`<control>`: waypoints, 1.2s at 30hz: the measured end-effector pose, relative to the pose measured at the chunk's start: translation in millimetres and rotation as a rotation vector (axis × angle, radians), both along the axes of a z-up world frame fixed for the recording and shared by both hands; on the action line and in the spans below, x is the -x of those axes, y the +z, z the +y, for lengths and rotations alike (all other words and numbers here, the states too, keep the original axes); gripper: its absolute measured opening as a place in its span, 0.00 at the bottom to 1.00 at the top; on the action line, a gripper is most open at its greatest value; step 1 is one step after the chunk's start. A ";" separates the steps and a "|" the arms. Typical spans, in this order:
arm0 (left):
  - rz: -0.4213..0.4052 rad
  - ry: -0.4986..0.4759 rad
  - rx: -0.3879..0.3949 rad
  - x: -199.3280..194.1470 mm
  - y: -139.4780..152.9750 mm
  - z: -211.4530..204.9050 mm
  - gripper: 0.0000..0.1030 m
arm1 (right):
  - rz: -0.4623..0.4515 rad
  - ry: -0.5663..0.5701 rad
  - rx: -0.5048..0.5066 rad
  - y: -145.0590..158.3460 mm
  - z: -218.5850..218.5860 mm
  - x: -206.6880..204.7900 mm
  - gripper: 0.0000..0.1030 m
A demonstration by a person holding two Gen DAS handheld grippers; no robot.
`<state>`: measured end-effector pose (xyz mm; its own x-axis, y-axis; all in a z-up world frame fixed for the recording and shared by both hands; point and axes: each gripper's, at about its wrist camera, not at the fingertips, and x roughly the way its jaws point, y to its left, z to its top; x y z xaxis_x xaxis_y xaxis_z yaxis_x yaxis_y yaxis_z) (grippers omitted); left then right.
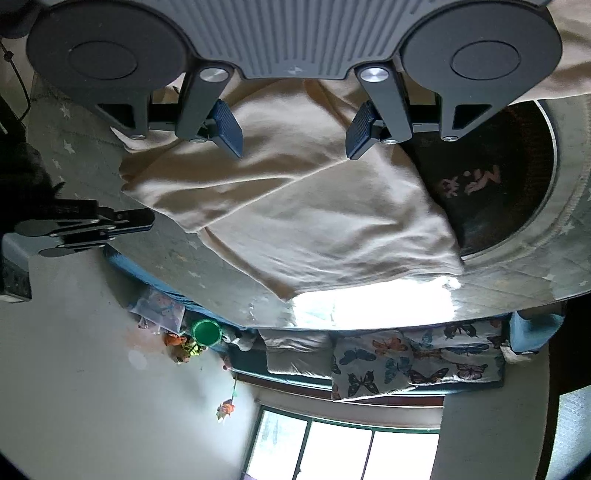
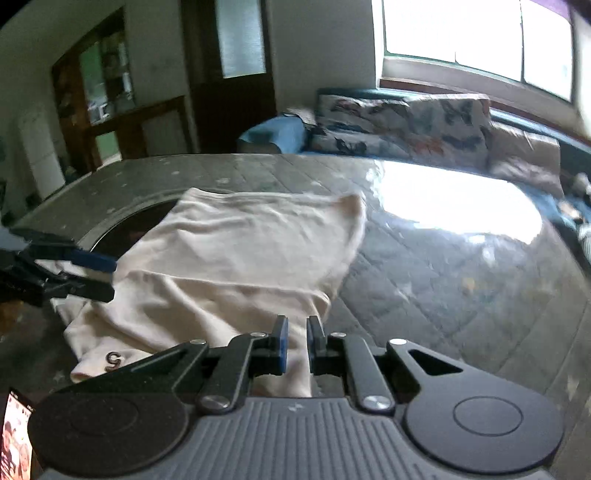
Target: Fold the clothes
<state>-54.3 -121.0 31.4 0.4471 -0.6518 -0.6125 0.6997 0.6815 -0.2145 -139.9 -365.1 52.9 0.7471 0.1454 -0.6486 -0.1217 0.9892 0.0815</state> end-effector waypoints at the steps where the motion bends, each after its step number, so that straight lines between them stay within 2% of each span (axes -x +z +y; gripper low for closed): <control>1: -0.001 -0.006 -0.003 0.6 -0.5 -2.9 0.63 | 0.002 0.000 -0.009 -3.1 -2.0 -1.2 0.10; 4: -0.002 -0.025 -0.010 2.0 -1.7 -11.0 0.63 | -0.009 0.020 0.024 -8.8 1.3 -1.2 0.10; 10: -0.007 -0.053 -0.034 5.4 -5.2 -19.9 0.63 | 0.041 -0.008 0.098 -30.5 -2.4 -9.2 0.11; 14: -0.002 -0.054 -0.046 4.5 -7.7 -19.9 0.63 | 0.012 -0.011 0.097 -26.3 -5.3 -3.0 0.11; 20: -0.010 -0.057 -0.039 6.6 -3.7 -20.8 0.63 | -0.057 0.105 0.112 -15.5 21.8 -2.5 0.11; 28: -0.016 -0.089 -0.029 13.9 -1.5 -28.2 0.62 | 0.004 0.236 0.122 -32.4 54.2 -16.0 0.11; 31: -0.030 -0.119 -0.024 16.3 -0.9 -35.1 0.57 | -0.008 0.248 0.102 -25.5 53.6 -18.5 0.11; 36: -0.021 -0.154 -0.008 14.6 -2.4 -45.5 0.49 | -0.036 0.173 0.055 -13.4 34.0 -32.5 0.11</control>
<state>-69.0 -166.5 29.0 0.3553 -0.7084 -0.6099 0.8002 0.5678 -0.1934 -107.4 -331.0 39.5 0.7368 0.2385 -0.6326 -0.2923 0.9561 0.0199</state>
